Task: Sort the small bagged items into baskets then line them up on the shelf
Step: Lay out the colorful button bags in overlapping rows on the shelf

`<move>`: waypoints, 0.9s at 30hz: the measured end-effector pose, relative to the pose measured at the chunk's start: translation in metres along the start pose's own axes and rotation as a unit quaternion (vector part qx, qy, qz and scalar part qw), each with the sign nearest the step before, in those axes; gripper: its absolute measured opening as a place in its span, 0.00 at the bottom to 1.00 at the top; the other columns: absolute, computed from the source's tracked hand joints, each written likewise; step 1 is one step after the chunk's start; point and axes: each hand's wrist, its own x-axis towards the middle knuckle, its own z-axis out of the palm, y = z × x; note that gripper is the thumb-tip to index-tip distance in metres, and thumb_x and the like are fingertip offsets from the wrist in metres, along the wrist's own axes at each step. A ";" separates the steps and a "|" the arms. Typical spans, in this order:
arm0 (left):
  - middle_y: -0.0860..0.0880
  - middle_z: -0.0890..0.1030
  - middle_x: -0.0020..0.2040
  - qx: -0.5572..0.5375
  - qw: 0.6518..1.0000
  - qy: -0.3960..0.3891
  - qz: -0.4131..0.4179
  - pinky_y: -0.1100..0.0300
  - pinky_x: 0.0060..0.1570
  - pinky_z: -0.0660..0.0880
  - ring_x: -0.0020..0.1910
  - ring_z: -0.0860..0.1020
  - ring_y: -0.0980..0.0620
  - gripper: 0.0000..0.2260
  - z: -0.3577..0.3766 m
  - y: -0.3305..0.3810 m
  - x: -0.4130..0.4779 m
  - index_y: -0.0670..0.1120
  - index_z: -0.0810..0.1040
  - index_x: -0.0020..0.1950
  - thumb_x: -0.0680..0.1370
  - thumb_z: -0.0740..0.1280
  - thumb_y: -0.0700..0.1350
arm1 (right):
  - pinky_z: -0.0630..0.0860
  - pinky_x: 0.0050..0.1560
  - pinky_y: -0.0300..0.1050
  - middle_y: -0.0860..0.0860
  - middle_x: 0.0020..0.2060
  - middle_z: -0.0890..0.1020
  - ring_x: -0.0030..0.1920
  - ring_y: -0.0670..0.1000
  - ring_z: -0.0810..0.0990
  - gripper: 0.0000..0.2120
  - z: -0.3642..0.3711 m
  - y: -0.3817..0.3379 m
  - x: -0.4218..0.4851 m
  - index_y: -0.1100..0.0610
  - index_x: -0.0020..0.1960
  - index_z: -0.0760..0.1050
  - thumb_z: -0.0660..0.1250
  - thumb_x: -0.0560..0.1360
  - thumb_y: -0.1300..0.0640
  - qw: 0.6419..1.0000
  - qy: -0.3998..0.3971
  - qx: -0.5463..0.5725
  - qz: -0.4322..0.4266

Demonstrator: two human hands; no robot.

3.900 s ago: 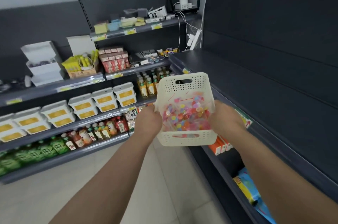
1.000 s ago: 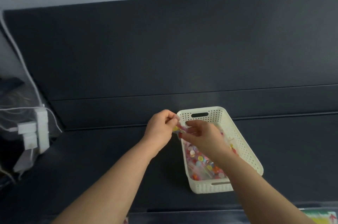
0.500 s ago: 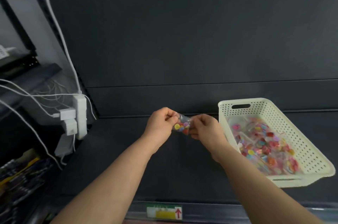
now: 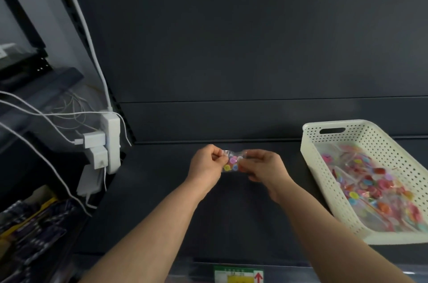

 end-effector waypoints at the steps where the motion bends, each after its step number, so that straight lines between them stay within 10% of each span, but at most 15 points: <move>1: 0.50 0.81 0.46 0.010 1.000 0.004 -0.004 0.61 0.42 0.76 0.43 0.79 0.54 0.01 0.000 -0.004 0.004 0.47 0.78 0.48 0.78 0.68 0.43 | 0.74 0.36 0.39 0.49 0.43 0.84 0.40 0.45 0.84 0.10 0.004 0.002 0.004 0.54 0.52 0.79 0.74 0.71 0.60 1.000 0.015 -0.007 0.003; 8: 0.53 0.81 0.46 0.083 0.996 0.023 -0.018 0.54 0.49 0.78 0.47 0.80 0.53 0.05 0.004 -0.022 0.045 0.50 0.75 0.50 0.77 0.70 0.46 | 0.77 0.47 0.42 0.43 0.40 0.81 0.44 0.44 0.80 0.19 0.024 0.010 0.035 0.54 0.59 0.76 0.74 0.70 0.56 0.988 0.075 -0.133 -0.037; 15: 0.52 0.73 0.61 0.296 0.948 0.029 0.111 0.57 0.51 0.75 0.60 0.74 0.50 0.19 -0.007 -0.037 0.056 0.52 0.70 0.66 0.77 0.70 0.48 | 0.76 0.49 0.44 0.45 0.53 0.77 0.56 0.47 0.74 0.10 0.031 0.021 0.041 0.46 0.56 0.79 0.64 0.77 0.53 0.858 0.039 -0.475 -0.194; 21: 0.54 0.74 0.62 0.386 0.898 -0.075 0.197 0.52 0.56 0.70 0.62 0.69 0.49 0.16 0.000 -0.040 0.062 0.58 0.73 0.67 0.81 0.62 0.45 | 0.74 0.49 0.43 0.45 0.54 0.78 0.57 0.48 0.75 0.12 0.021 0.008 0.045 0.45 0.58 0.78 0.61 0.78 0.55 0.837 0.038 -0.514 -0.185; 27: 0.53 0.76 0.59 0.329 0.925 -0.027 0.189 0.52 0.56 0.72 0.59 0.72 0.50 0.12 0.006 -0.031 0.063 0.53 0.77 0.64 0.80 0.64 0.47 | 0.68 0.45 0.43 0.47 0.51 0.80 0.56 0.52 0.76 0.12 -0.010 -0.014 0.037 0.46 0.57 0.79 0.61 0.78 0.55 0.793 0.119 -0.555 -0.221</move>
